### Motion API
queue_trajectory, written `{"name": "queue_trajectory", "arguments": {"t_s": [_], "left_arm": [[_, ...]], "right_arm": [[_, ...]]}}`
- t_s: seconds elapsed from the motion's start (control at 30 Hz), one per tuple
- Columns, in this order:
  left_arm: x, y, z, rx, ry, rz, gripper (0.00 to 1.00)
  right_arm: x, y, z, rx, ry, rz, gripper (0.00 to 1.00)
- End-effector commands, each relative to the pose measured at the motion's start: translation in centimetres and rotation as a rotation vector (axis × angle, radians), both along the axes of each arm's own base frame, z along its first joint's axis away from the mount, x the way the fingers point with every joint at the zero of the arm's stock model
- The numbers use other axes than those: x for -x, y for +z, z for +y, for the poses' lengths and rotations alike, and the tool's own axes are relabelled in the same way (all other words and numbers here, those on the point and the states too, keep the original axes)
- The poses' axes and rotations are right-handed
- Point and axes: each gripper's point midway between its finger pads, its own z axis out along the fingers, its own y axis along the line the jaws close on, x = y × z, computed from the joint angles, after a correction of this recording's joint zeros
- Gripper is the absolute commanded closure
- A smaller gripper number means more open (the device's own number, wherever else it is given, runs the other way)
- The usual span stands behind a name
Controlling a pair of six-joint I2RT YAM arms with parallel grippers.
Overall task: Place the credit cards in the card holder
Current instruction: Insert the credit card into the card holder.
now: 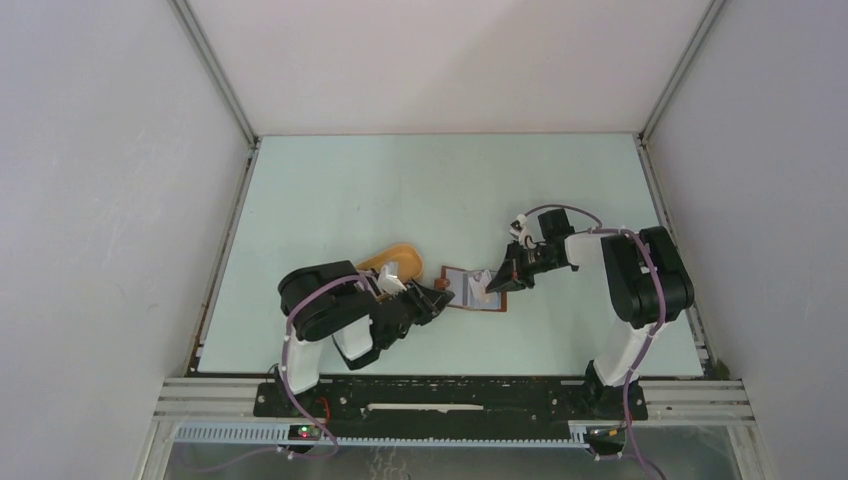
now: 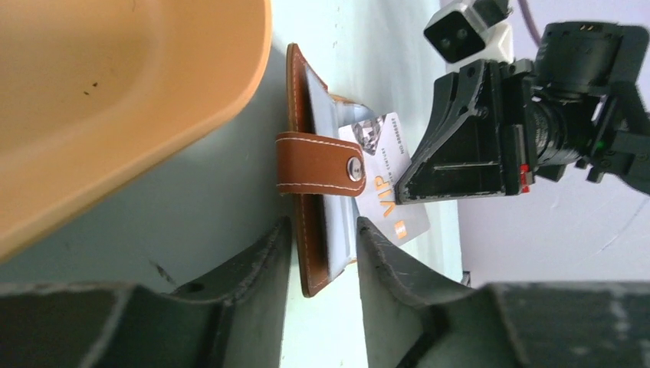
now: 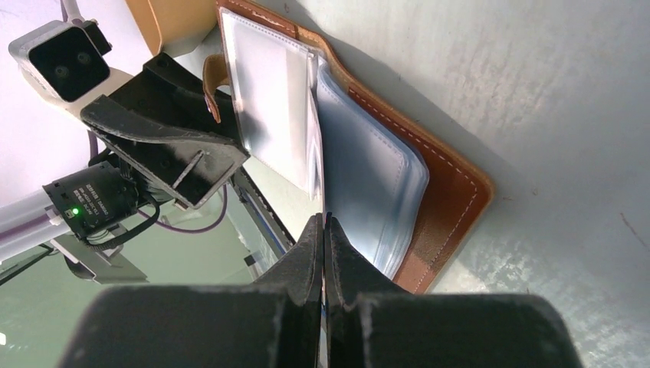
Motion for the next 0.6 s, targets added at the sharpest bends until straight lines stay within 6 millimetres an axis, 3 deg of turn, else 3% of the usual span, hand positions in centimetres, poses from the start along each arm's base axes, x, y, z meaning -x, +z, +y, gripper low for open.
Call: {"name": "queue_trajectory", "arguments": {"t_s": [0.0,0.1,0.23,0.57], "left_arm": [[0.0,-1.0,-0.7,-0.058,-0.056,0.006,0.63],[0.1,-1.1,-0.8,-0.056,-0.067,0.011,0.76],[0.4,-1.0,-1.4,-0.036,-0.089,0.022,0.86],[0.8,-0.1,-1.8,0.006,-0.105,0.032,0.89]], "right_arm": [[-0.7,-0.2,0.1,0.018,0.017,-0.024,1.00],[-0.7,0.0,0.3,0.010,0.023,-0.028,1.00],[-0.6,0.0,0.6,0.002,0.041,-0.035,1.00],[-0.5,0.1,1.1,-0.018,0.077,-0.047,1.00]]}}
